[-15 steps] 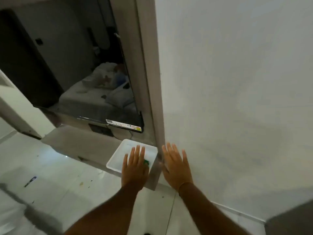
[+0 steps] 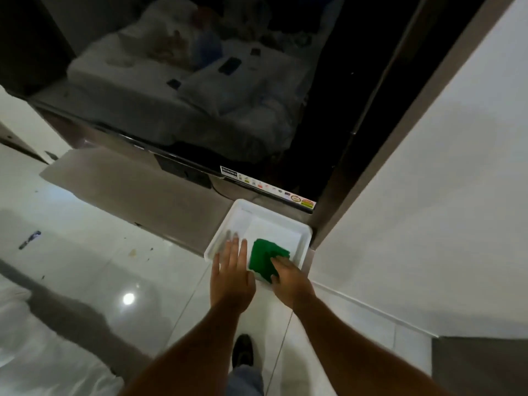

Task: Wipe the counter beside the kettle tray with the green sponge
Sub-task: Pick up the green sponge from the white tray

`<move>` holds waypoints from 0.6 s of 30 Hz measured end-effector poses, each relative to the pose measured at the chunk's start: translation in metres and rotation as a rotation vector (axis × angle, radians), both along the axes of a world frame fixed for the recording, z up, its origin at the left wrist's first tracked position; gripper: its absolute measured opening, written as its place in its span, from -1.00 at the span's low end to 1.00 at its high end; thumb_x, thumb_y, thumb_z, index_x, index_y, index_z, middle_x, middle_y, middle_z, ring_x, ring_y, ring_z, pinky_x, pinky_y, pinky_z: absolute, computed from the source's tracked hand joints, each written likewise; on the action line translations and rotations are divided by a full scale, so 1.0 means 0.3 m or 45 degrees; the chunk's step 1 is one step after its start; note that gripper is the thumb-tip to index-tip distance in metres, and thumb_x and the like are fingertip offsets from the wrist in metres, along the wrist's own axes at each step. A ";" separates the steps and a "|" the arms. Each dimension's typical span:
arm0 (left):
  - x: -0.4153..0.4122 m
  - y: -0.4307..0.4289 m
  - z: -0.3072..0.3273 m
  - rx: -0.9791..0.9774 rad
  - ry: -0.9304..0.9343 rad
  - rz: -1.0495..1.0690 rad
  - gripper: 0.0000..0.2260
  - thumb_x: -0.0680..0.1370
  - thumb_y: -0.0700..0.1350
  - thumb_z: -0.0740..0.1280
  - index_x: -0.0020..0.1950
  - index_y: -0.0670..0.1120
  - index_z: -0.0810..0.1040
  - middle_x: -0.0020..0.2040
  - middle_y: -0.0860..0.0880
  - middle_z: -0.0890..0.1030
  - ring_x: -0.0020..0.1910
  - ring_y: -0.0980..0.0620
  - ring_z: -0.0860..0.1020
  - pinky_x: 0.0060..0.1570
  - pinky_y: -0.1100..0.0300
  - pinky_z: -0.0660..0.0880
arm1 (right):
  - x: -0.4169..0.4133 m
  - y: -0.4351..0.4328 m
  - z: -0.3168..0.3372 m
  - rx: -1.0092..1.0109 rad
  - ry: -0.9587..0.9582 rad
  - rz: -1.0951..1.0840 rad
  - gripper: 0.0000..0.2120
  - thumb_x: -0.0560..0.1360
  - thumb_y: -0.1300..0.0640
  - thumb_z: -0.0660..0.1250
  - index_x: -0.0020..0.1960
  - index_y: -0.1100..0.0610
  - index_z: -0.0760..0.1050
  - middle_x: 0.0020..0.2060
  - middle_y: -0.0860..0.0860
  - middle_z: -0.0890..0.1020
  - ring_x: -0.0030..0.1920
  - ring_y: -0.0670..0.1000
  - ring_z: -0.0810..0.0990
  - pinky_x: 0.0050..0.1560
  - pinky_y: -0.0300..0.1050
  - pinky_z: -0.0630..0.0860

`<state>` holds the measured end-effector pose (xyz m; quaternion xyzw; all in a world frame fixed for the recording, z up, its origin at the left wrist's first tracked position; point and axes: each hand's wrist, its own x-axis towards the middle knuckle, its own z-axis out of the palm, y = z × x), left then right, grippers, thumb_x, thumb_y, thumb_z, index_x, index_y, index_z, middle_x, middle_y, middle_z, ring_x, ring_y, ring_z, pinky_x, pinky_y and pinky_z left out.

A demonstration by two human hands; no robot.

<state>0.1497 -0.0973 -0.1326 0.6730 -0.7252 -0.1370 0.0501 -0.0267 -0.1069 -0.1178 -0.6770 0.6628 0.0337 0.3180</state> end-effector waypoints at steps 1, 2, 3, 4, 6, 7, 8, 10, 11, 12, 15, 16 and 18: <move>0.007 -0.008 -0.021 -0.001 0.036 -0.009 -0.36 0.69 0.03 0.03 0.78 -0.05 0.04 0.80 -0.10 0.01 0.78 -0.11 -0.04 0.73 -0.24 0.07 | 0.019 -0.027 -0.015 0.037 -0.013 -0.015 -0.47 0.71 0.06 0.22 0.66 0.03 0.24 0.64 0.03 0.31 0.62 0.12 0.32 0.67 0.05 0.23; 0.011 -0.011 -0.043 0.001 0.046 -0.038 -0.37 0.70 0.05 0.01 0.78 -0.04 0.05 0.80 -0.09 0.02 0.78 -0.11 -0.04 0.72 -0.25 0.08 | 0.031 -0.050 -0.027 0.062 -0.023 -0.016 -0.48 0.70 0.08 0.25 0.64 0.03 0.27 0.62 0.03 0.34 0.60 0.12 0.35 0.65 0.09 0.28; 0.015 -0.015 -0.067 0.011 0.043 -0.051 -0.38 0.71 0.07 -0.02 0.78 -0.03 0.04 0.80 -0.09 0.02 0.78 -0.12 -0.04 0.72 -0.26 0.09 | 0.041 -0.075 -0.043 0.095 -0.013 -0.009 -0.48 0.69 0.08 0.27 0.62 0.04 0.29 0.61 0.04 0.36 0.58 0.13 0.37 0.62 0.11 0.32; 0.017 -0.021 -0.089 0.031 0.042 -0.053 -0.38 0.71 0.09 -0.04 0.78 -0.03 0.02 0.80 -0.09 0.02 0.78 -0.12 -0.04 0.72 -0.27 0.09 | 0.049 -0.100 -0.061 0.119 0.001 0.001 -0.47 0.68 0.07 0.29 0.62 0.04 0.29 0.60 0.04 0.35 0.58 0.14 0.37 0.60 0.12 0.34; 0.020 -0.029 -0.119 0.072 0.026 -0.043 -0.37 0.71 0.11 -0.06 0.79 -0.02 -0.04 0.80 -0.08 0.00 0.78 -0.11 -0.08 0.73 -0.26 0.06 | 0.064 -0.133 -0.096 0.151 0.065 0.039 -0.39 0.64 0.02 0.36 0.63 0.04 0.25 0.61 0.07 0.29 0.59 0.17 0.31 0.58 0.16 0.36; 0.023 -0.029 -0.130 0.080 0.014 -0.035 -0.37 0.72 0.10 -0.06 0.79 -0.01 -0.06 0.80 -0.08 -0.01 0.77 -0.11 -0.10 0.73 -0.24 0.03 | 0.071 -0.144 -0.107 0.146 0.118 0.072 -0.32 0.61 -0.01 0.40 0.64 0.05 0.21 0.60 0.09 0.26 0.59 0.19 0.28 0.58 0.18 0.36; 0.026 -0.029 -0.138 0.093 0.012 -0.027 -0.37 0.72 0.10 -0.05 0.79 -0.02 -0.07 0.80 -0.08 -0.01 0.77 -0.10 -0.11 0.74 -0.22 -0.02 | 0.076 -0.152 -0.121 0.134 0.163 0.101 -0.27 0.58 -0.03 0.43 0.64 0.06 0.19 0.59 0.11 0.24 0.59 0.20 0.26 0.57 0.19 0.36; 0.030 -0.028 -0.138 0.105 0.018 -0.019 -0.38 0.73 0.09 -0.03 0.79 -0.02 -0.07 0.79 -0.08 -0.01 0.77 -0.09 -0.11 0.73 -0.18 -0.09 | 0.080 -0.163 -0.137 0.108 0.224 0.117 -0.21 0.53 -0.04 0.48 0.63 0.07 0.18 0.56 0.13 0.25 0.57 0.20 0.27 0.55 0.18 0.38; 0.030 -0.028 -0.132 0.102 0.018 -0.018 -0.38 0.72 0.09 -0.04 0.78 -0.01 -0.07 0.79 -0.08 -0.01 0.77 -0.09 -0.11 0.73 -0.16 -0.11 | 0.080 -0.168 -0.144 0.097 0.240 0.120 -0.20 0.52 -0.02 0.50 0.62 0.06 0.18 0.55 0.13 0.26 0.56 0.20 0.28 0.54 0.18 0.40; 0.030 -0.027 -0.126 0.109 0.022 -0.017 -0.37 0.72 0.09 -0.06 0.78 -0.01 -0.08 0.79 -0.08 -0.01 0.77 -0.08 -0.11 0.73 -0.16 -0.11 | 0.083 -0.172 -0.145 0.087 0.259 0.130 -0.21 0.52 0.00 0.50 0.61 0.06 0.18 0.54 0.13 0.27 0.56 0.21 0.29 0.53 0.18 0.42; 0.022 -0.029 -0.101 0.166 0.031 -0.040 -0.36 0.68 0.13 -0.17 0.76 0.01 -0.14 0.79 -0.06 -0.04 0.77 -0.05 -0.14 0.74 -0.16 -0.11 | 0.096 -0.187 -0.127 0.083 0.306 0.148 -0.32 0.55 0.09 0.46 0.57 0.09 0.23 0.50 0.17 0.31 0.51 0.24 0.35 0.44 0.21 0.52; 0.017 -0.029 -0.094 0.179 0.031 -0.054 -0.36 0.67 0.12 -0.17 0.76 0.00 -0.15 0.79 -0.06 -0.04 0.77 -0.05 -0.14 0.75 -0.16 -0.11 | 0.094 -0.195 -0.119 0.083 0.313 0.146 -0.36 0.57 0.11 0.45 0.56 0.11 0.25 0.48 0.19 0.33 0.49 0.25 0.38 0.41 0.22 0.54; 0.009 -0.027 -0.075 0.183 0.011 -0.083 -0.35 0.67 0.09 -0.12 0.76 -0.02 -0.15 0.79 -0.07 -0.05 0.77 -0.05 -0.13 0.75 -0.15 -0.11 | 0.084 -0.215 -0.096 0.088 0.290 0.117 -0.42 0.59 0.13 0.43 0.53 0.16 0.30 0.46 0.20 0.39 0.47 0.25 0.43 0.40 0.22 0.56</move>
